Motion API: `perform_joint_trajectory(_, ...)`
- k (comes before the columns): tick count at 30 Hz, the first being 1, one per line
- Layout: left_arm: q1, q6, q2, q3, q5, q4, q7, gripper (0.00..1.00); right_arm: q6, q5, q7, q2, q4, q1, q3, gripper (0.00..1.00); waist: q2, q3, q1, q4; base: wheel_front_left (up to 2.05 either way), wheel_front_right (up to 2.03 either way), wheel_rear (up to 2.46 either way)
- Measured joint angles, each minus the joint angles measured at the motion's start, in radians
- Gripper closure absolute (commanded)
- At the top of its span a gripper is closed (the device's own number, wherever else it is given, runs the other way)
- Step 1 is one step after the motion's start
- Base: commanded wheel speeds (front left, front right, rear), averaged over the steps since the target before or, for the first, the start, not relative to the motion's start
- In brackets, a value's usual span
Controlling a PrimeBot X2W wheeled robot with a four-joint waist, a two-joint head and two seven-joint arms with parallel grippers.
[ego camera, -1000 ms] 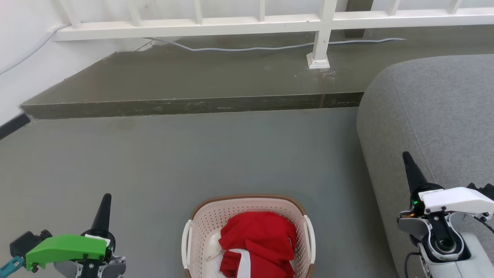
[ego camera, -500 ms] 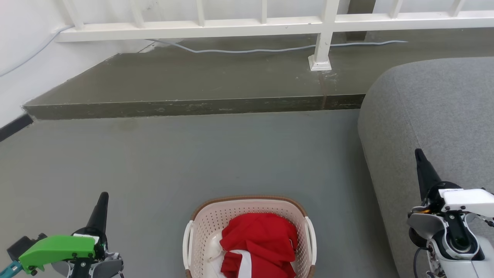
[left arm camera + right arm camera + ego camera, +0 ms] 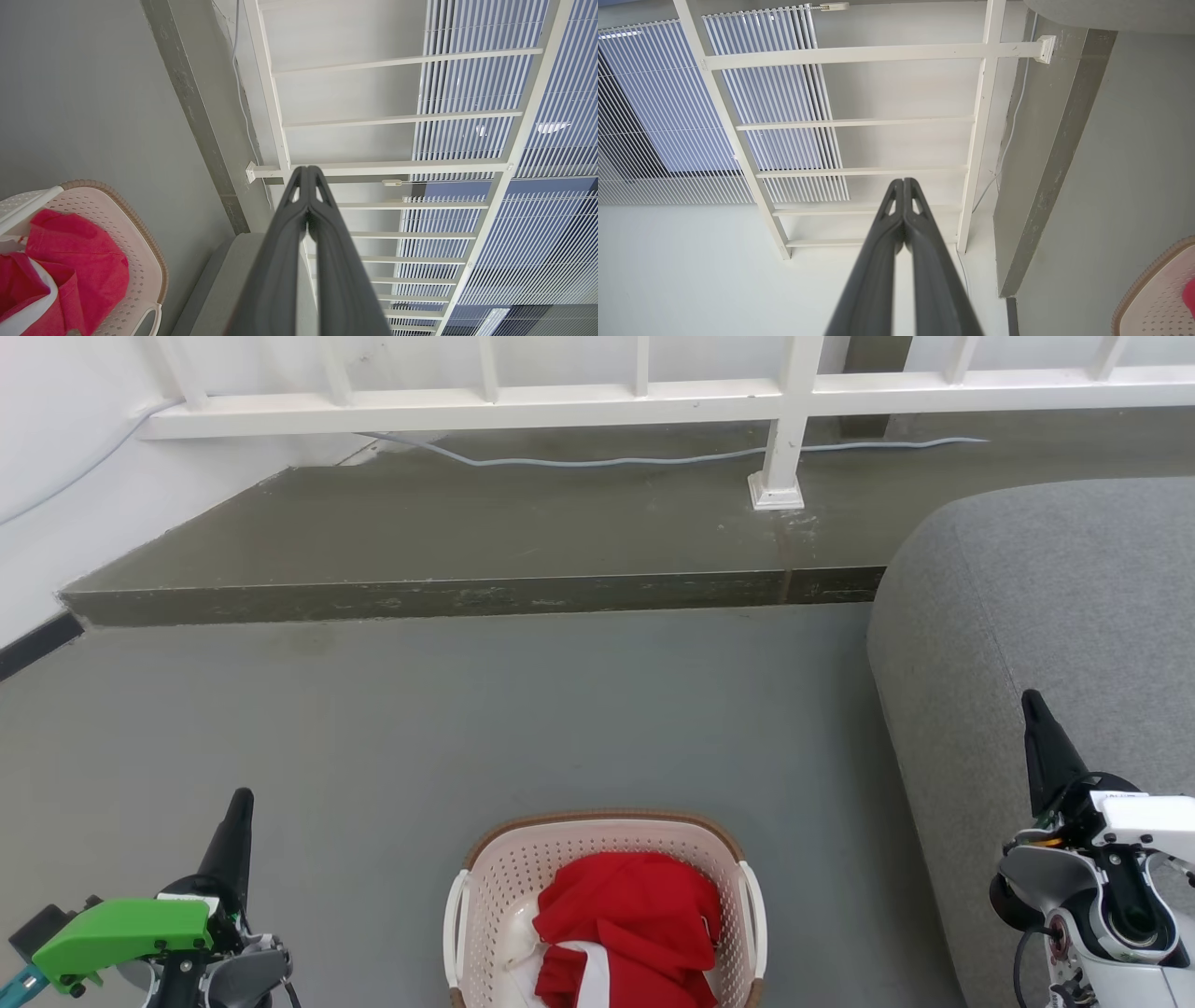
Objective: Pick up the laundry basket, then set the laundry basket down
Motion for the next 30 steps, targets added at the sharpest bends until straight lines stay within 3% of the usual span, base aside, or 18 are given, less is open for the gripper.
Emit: perform_joint_trajectory(30,-0.002,0.000,-0.001,0.001,0.000,0.000,0.000,1.00,0.000,0.000,0.001,0.000,-0.001,0.000,-0.002,1.00,0.0000,0.000,0.0000,0.000,0.00,0.00,0.00)
